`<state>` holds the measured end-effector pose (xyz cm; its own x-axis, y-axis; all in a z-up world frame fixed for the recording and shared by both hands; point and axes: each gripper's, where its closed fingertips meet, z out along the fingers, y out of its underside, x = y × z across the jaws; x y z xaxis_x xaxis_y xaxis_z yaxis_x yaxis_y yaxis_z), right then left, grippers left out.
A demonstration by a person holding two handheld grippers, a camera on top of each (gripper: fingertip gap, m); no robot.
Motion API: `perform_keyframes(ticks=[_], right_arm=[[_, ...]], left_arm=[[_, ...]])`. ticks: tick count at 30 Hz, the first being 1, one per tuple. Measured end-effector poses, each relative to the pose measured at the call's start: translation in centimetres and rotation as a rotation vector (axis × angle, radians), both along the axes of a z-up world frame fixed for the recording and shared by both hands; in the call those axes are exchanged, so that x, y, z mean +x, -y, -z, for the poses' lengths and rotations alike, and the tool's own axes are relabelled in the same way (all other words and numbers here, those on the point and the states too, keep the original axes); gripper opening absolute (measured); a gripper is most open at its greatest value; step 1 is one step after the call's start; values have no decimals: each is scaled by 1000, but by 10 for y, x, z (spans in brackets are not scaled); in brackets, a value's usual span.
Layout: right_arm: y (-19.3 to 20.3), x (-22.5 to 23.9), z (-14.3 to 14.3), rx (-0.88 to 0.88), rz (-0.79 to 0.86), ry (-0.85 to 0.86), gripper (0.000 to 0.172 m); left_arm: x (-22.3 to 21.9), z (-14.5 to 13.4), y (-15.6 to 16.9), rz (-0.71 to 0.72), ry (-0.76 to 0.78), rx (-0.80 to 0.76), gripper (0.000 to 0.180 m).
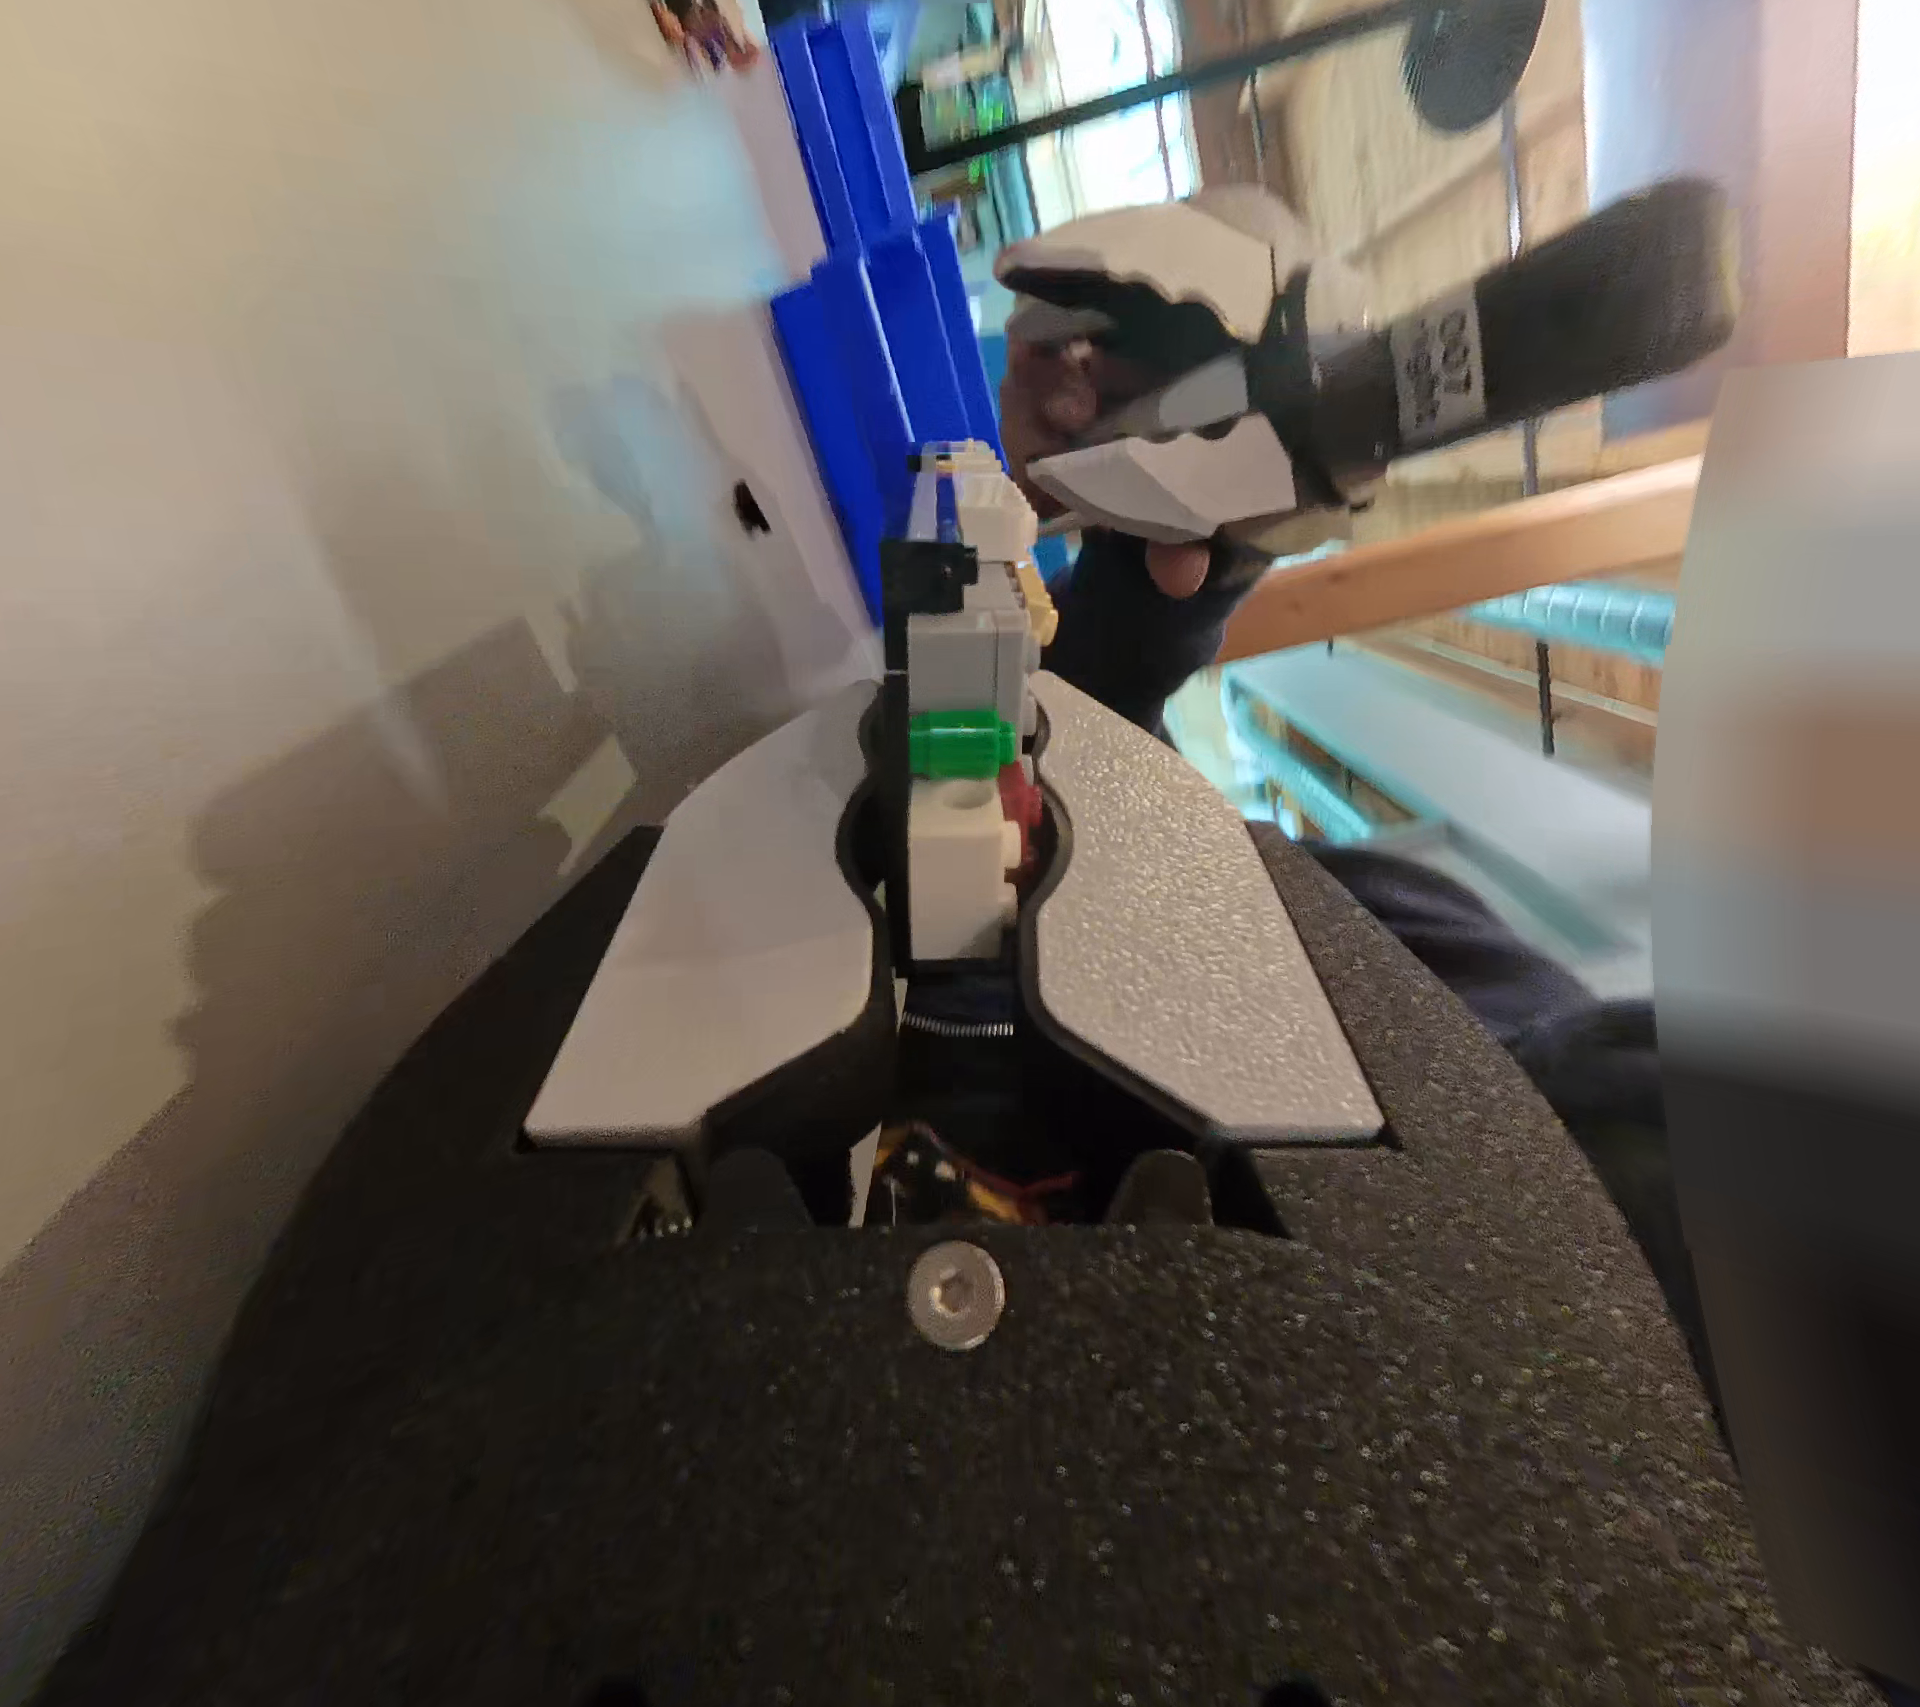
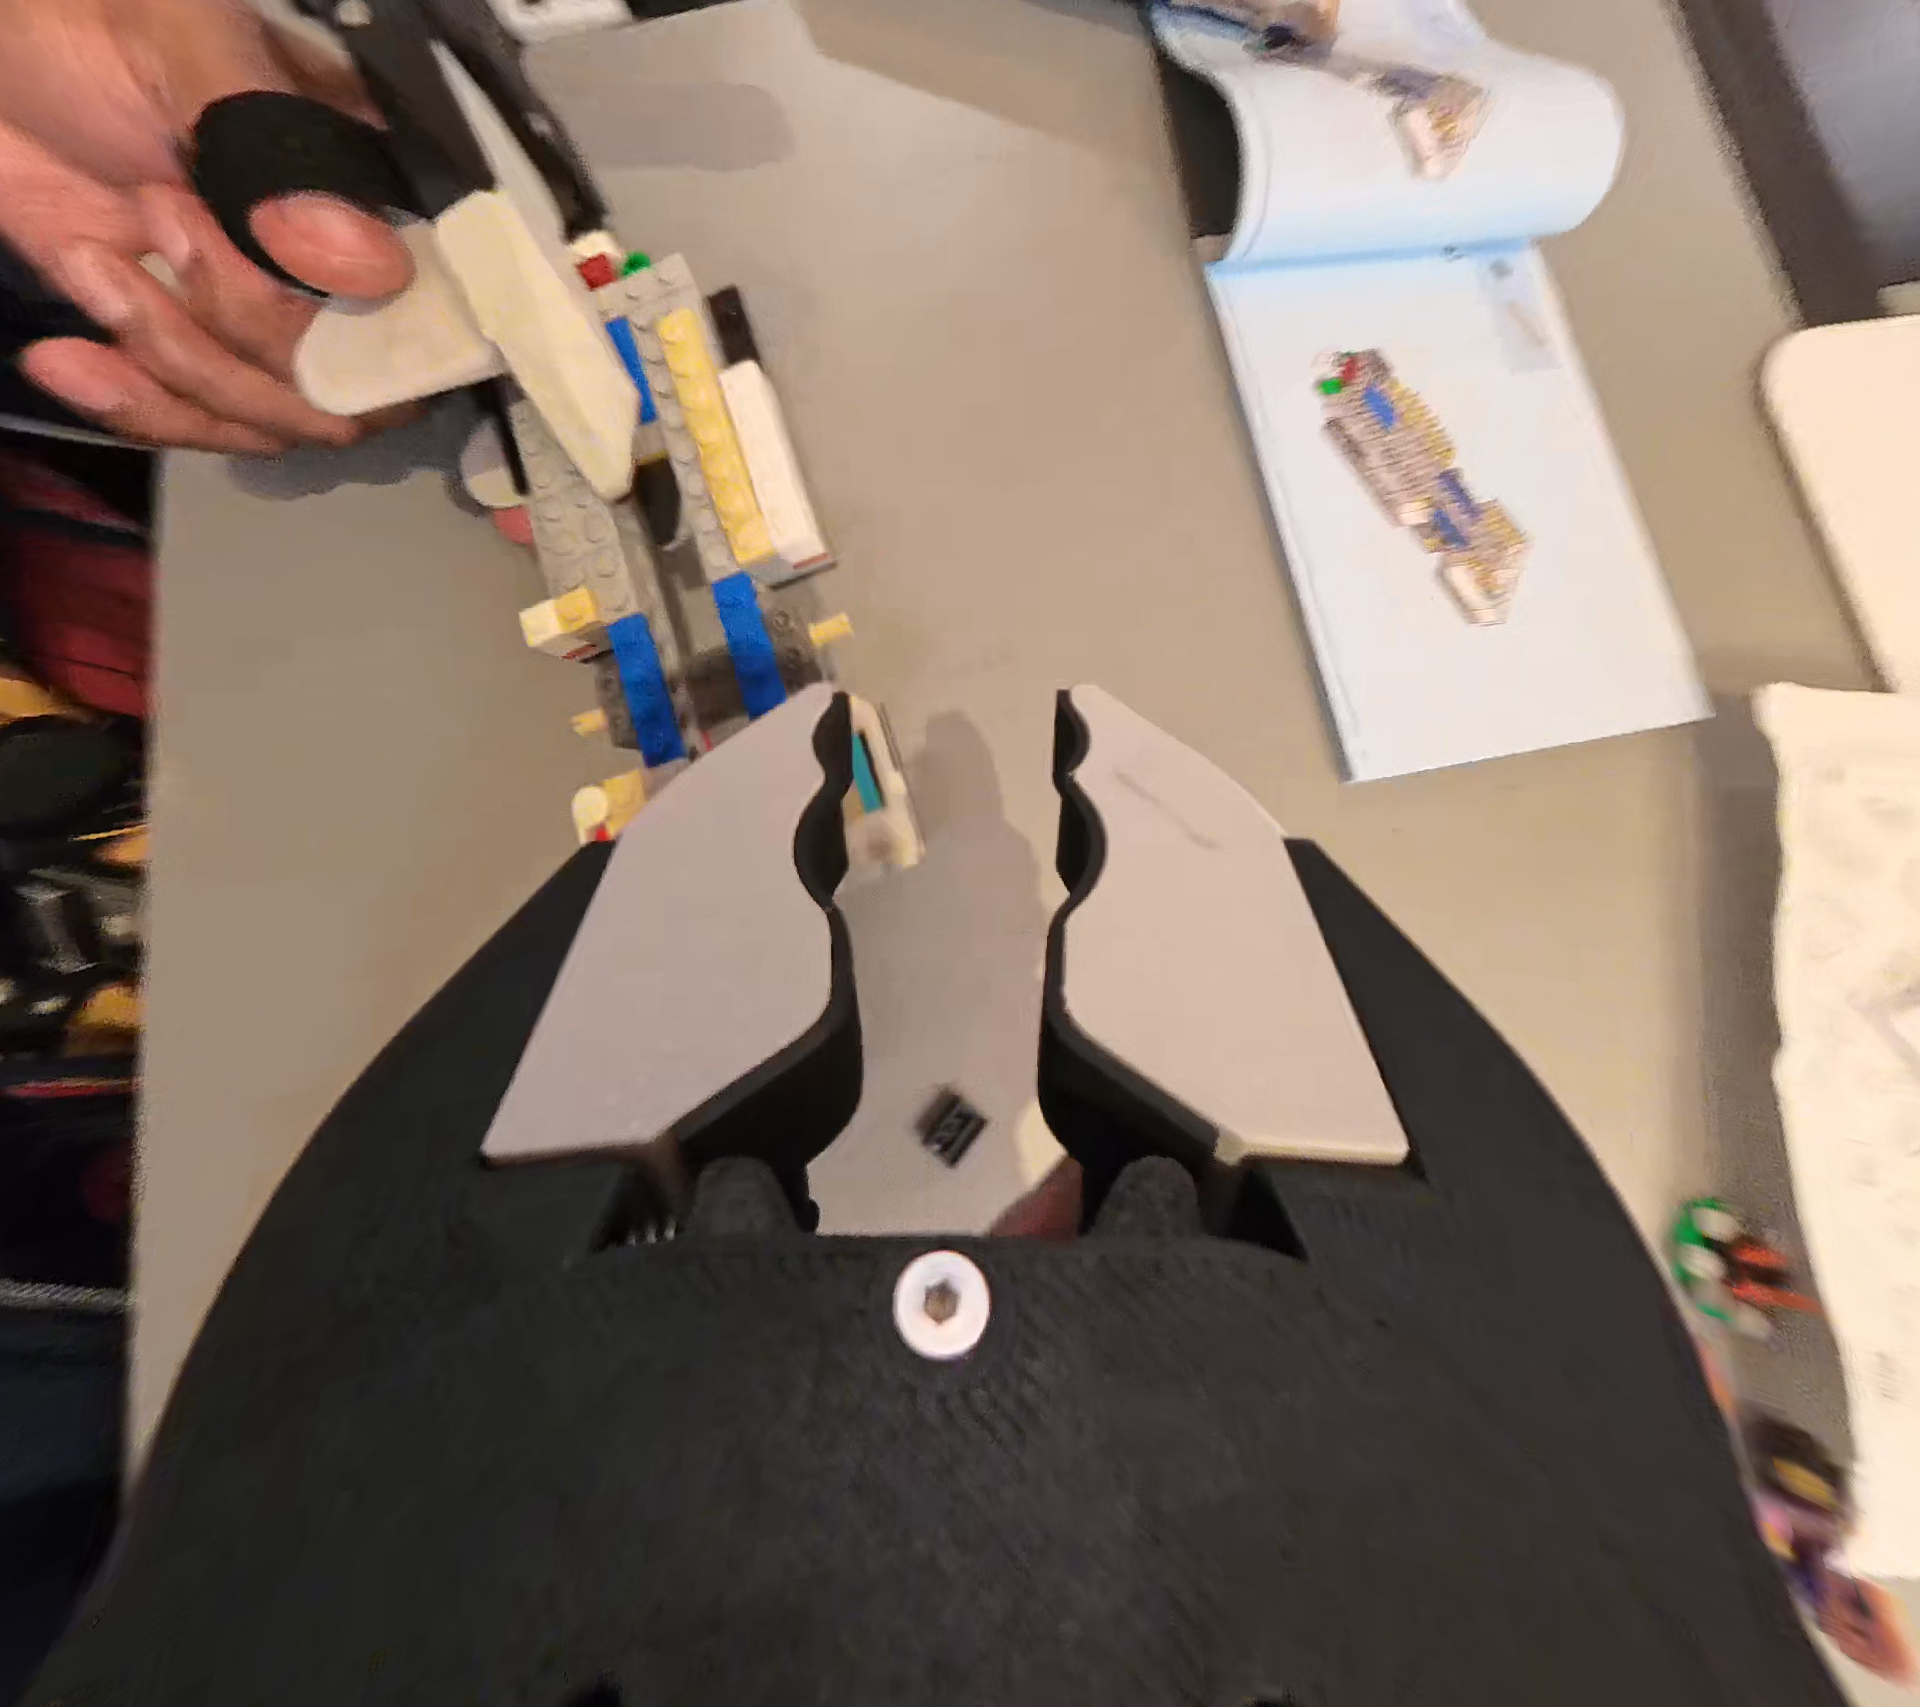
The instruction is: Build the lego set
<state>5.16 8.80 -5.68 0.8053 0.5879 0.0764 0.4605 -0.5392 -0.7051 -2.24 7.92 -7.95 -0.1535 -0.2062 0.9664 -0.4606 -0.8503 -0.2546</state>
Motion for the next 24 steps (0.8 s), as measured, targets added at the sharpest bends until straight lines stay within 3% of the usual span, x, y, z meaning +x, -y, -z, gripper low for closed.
perform_keyframes(ticks=[2,8,16,24], right_arm=[[10,-8,6,-66,-47,-82,45],[21,-25,5,-111,-112,-324,46],[29,-37,22,-227,-126,-526,45],[33,-41,30,-288,-134,-615,38]], left_arm=[[0,0,11,102,-18,46,20],[4,3,28,311,-59,69,20],[9,8,35,452,-73,138,20],[6,15,36,572,-68,176,20]])
